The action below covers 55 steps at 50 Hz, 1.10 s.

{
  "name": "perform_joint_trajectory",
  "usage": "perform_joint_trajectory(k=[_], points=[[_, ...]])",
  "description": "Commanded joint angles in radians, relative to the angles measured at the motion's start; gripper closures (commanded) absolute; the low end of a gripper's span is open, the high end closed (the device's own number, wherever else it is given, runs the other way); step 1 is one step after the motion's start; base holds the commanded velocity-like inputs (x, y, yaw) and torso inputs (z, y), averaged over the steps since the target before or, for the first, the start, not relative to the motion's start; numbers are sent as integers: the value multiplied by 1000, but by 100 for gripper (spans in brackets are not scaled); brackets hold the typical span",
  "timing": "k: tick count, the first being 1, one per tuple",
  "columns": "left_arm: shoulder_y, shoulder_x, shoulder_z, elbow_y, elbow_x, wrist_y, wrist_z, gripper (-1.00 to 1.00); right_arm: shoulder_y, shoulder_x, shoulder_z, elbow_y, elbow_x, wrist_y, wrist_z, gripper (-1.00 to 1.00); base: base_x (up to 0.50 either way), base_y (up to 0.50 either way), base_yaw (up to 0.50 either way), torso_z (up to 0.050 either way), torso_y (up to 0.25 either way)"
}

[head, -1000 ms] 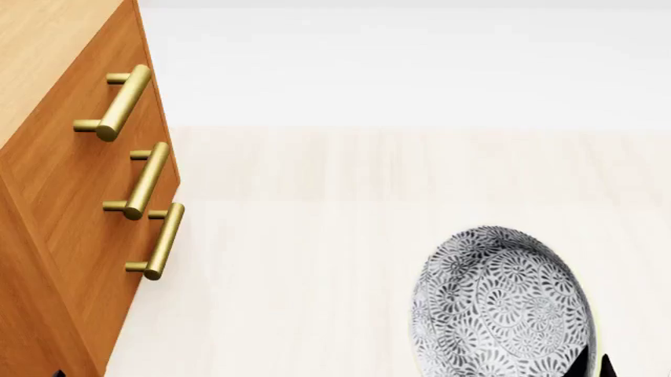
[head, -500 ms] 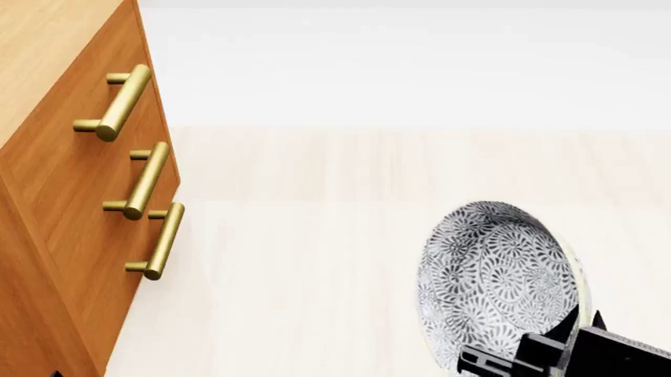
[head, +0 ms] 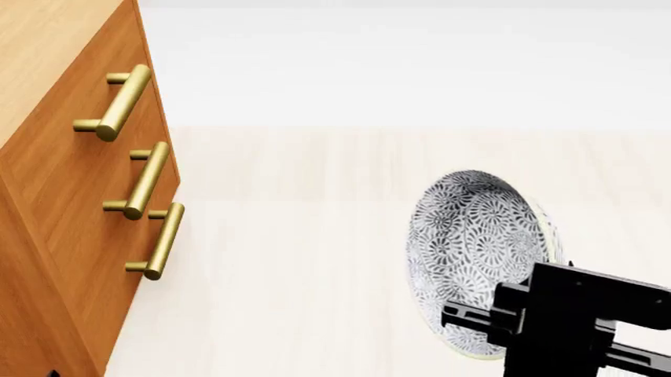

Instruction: Put the bowl on top of the cabinet.

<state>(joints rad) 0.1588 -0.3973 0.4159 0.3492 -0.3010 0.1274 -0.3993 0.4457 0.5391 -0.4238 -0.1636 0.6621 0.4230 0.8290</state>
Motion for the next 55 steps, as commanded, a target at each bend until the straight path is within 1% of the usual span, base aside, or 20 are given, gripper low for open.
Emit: perform_joint_trajectory(k=[1,5,6,10,16,20,26,30,31,40,43,49,55], points=[[-5,-1,0,-3,-6,-2,-1,-100,68,18,12,-23,-9,45,-2,100,0,0,0,0,0],[-7,0,4,-5,-4,-5,-2,-100,89,24,8,-50,-8,76,16,100,0,0,0,0,0],[-7,-1,3,-5,-4,-4,-3,-100,90,28,4,-60,-16,57,0,100,0,0,0,0,0],[-9,-1,2,-7,-7,-4,-3,-100,120,22,-3,-48,-18,75,-2,100,0,0,0,0,0],[-9,-3,1,-7,-8,-2,-5,-100,144,20,-15,-28,-36,50,-39,100,0,0,0,0,2],[-12,-2,4,-12,-7,-3,-4,-100,142,36,-40,-48,-85,-27,-96,100,0,0,0,0,0],[-17,0,5,-18,-7,-4,-5,-100,148,40,-51,-47,-97,-39,-114,100,0,0,0,0,0],[-18,0,6,-19,-8,-5,-6,-100,128,53,-61,-55,-102,-122,-195,100,0,0,0,0,0],[-18,0,6,-19,-7,-5,-7,-100,125,57,-62,-61,-108,-126,-194,100,0,0,0,0,0],[-17,-3,6,-17,-11,-4,-8,-100,123,60,-57,-55,-73,-164,-257,100,0,0,0,0,1],[-16,-4,6,-16,-10,-4,-10,-100,116,61,-43,-56,-27,-206,-321,100,0,0,0,0,0],[-17,-5,7,-18,-13,-3,-9,-100,103,77,-42,-81,-1,-238,-378,100,0,0,0,0,0],[-20,-5,9,-21,-14,-3,-8,-100,93,83,-45,-81,2,-258,-407,100,0,0,0,0,0]])
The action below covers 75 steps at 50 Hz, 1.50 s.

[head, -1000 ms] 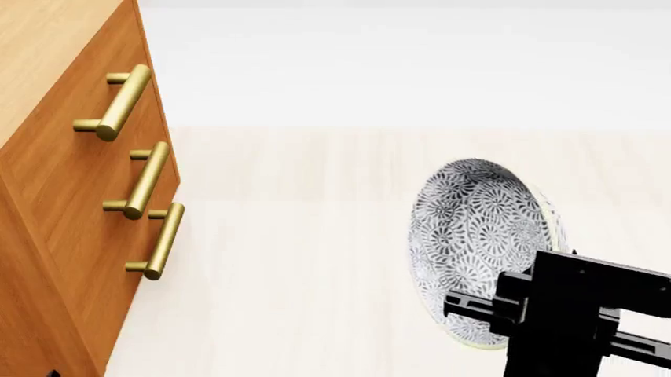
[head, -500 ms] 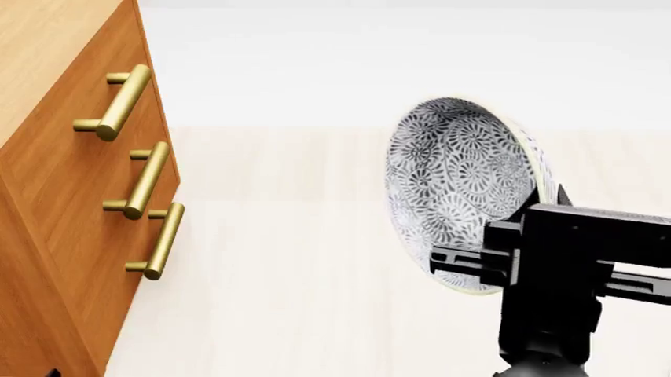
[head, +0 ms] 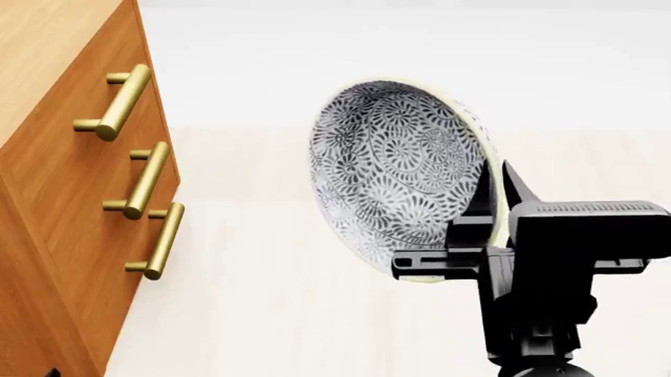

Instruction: Put the bowl on top of the cabinet.

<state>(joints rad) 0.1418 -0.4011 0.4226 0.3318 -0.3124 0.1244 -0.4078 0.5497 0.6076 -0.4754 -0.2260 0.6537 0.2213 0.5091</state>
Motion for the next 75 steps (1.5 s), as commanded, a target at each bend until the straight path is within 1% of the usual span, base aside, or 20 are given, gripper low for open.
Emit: perform_joint_trajectory(k=[1,20,27,44,51,59,70,75], points=[[-3,-1,3,-4,-4,0,1,-100,-12,16,3,-19,8,-59,-96,100,0,0,0,0,0],[-7,-3,5,-6,-7,0,-3,-100,-20,30,-11,-18,53,-73,-183,100,0,0,0,1,1],[-7,-3,6,-4,-6,-1,-6,-100,-22,40,1,-16,115,-77,-237,100,0,0,0,0,1],[3,-8,16,9,8,5,-12,-100,-29,40,-2,-17,109,-85,-241,100,0,0,0,0,0],[17,-12,26,29,28,10,-17,-100,-20,15,-20,15,84,-96,-254,100,0,0,0,0,1],[20,-15,31,54,32,9,-21,-100,-21,14,-23,22,74,-96,-250,100,0,0,0,0,0],[-21,-28,92,226,112,-149,-50,-100,-20,20,-28,-1,66,-86,-238,100,0,0,0,0,0],[-39,-23,109,257,121,-193,-52,-100,-24,26,-26,-7,66,-88,-235,100,0,0,0,0,2]])
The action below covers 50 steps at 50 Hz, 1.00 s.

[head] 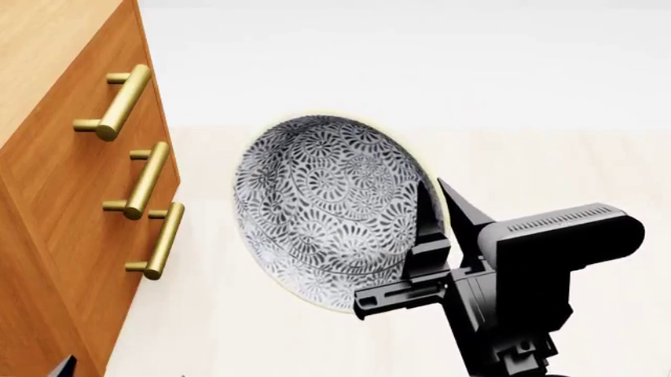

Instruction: Put the bowl on top of the cabinet.

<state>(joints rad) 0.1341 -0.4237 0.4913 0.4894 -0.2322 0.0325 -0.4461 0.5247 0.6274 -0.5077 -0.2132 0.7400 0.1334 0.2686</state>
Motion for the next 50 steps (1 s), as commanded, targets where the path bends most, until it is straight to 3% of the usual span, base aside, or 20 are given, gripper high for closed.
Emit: perform_joint_trajectory(k=[1,22,30,37,41,43,50], points=[[-34,0,43,104,45,-109,-15,-100,0,7,7,-21,-20,-1,5,100,0,0,0,0,0],[-179,35,72,169,-51,-276,41,-100,-12,13,8,-40,-23,-7,11,100,0,0,0,0,0],[-239,61,53,204,-93,-421,-8,-100,-17,15,10,-44,-21,-10,11,100,0,0,0,1,0],[-321,38,122,273,-86,-537,32,-100,-17,14,6,-51,-24,-9,12,100,0,0,0,0,0],[-340,58,78,276,-159,-556,37,-100,-17,15,5,-52,-26,-9,12,100,0,0,0,0,0],[-343,78,20,278,-277,-558,58,-100,-17,15,6,-53,-25,-9,13,100,0,0,0,0,0],[-413,96,-11,268,-372,-618,77,-100,-24,20,7,-62,-25,-12,15,100,0,0,0,0,1]])
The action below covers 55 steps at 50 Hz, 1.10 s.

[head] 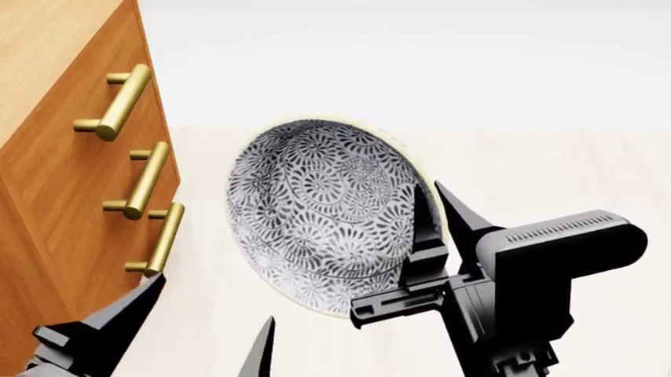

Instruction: Put the bowl on top of the cabinet.

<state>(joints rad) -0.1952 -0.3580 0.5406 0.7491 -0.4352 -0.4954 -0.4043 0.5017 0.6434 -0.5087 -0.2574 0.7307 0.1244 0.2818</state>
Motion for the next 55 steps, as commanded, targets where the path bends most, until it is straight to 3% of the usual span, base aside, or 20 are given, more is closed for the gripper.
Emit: perform_joint_trajectory(k=[1,21,55], points=[[-98,30,-63,2,-156,-97,24,-100,-3,5,7,-21,-19,-4,2,100,0,0,0,0,0],[-273,52,-132,-170,-299,-173,94,-100,-12,19,5,-49,-22,-1,8,100,0,0,0,0,1],[-418,83,-169,-372,-329,-193,107,-100,-21,17,1,-35,-32,-13,0,100,0,0,0,0,0]])
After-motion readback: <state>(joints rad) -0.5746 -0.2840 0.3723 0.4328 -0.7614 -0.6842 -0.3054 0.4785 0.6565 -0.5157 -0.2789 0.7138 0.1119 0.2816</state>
